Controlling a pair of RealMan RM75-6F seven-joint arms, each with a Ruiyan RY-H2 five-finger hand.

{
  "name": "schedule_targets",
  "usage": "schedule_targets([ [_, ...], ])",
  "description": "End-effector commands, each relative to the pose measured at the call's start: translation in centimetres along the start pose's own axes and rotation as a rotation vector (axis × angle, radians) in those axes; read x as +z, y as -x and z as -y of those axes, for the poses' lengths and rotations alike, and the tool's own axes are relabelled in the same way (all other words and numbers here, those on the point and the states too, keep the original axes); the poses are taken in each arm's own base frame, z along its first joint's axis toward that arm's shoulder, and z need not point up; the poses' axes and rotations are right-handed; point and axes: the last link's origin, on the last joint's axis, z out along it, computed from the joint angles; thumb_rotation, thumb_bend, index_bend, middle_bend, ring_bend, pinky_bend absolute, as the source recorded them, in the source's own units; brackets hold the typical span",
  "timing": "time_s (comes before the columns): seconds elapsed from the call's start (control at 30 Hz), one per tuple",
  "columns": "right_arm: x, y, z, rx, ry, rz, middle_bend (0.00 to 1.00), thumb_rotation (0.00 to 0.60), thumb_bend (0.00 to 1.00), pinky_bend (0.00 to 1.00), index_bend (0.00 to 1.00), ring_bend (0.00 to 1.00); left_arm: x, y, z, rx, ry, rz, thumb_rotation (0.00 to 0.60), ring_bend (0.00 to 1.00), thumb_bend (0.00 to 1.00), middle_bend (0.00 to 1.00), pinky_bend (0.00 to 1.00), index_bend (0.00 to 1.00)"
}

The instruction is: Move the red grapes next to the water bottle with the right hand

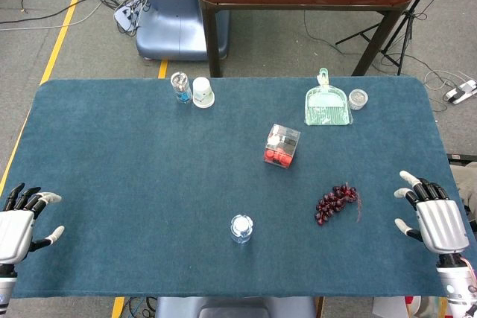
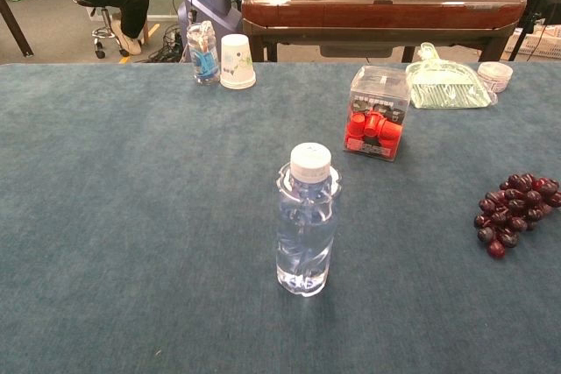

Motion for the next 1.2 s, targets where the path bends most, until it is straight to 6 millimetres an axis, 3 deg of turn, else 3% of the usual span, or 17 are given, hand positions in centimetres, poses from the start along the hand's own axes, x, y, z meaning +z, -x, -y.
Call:
schedule_targets([
  [0.03, -0.1, 0.1, 0.2, -0.003, -0.004, -0.001, 0.19, 0.6, 0.05, 0.27, 0.41, 0.18, -0.1, -0.1, -0.1, 0.001, -0.001, 0.001, 0.6, 0.24, 0.21, 0.39, 0.15, 0.37],
  [0.27, 0.3, 0.4, 0.1, -0.001, 0.008, 0.008, 0.2, 0.6, 0.05, 0.27, 0.39, 0.18, -0.3, -0.1, 0.0, -0.012, -0.008, 0.012, 0.6, 0.26, 0.21, 0.41, 0.21, 0.38],
  [0.47, 1.0, 1.4, 0.8, -0.043, -0.015, 0.026, 0.16, 0.6, 0.02, 0.27, 0.2, 0.15, -0.4, -0.2, 0.3, -0.014, -0.019, 0.023, 0.6, 0.26, 0.21, 0.42, 0.23, 0.38],
  [0.8, 4.4, 4.4, 2.2, -0.187, -0.08, 0.137, 0.02, 0.6, 0.0, 0.2, 0.05, 0.0, -0.7, -0.9, 1.0, -0.039, -0.042, 0.009, 0.6, 0.27, 0.21, 0.42, 0.24, 0.38],
  [1.2, 8.2, 6.6, 3.8, -0.29, -0.15, 0.13, 0.0, 0.6, 0.0, 0.14, 0.02, 0.0, -0.6, -0.8, 1.3, -0.049, -0.053, 0.024, 0.6, 0.27, 0.21, 0.42, 0.27, 0.38],
])
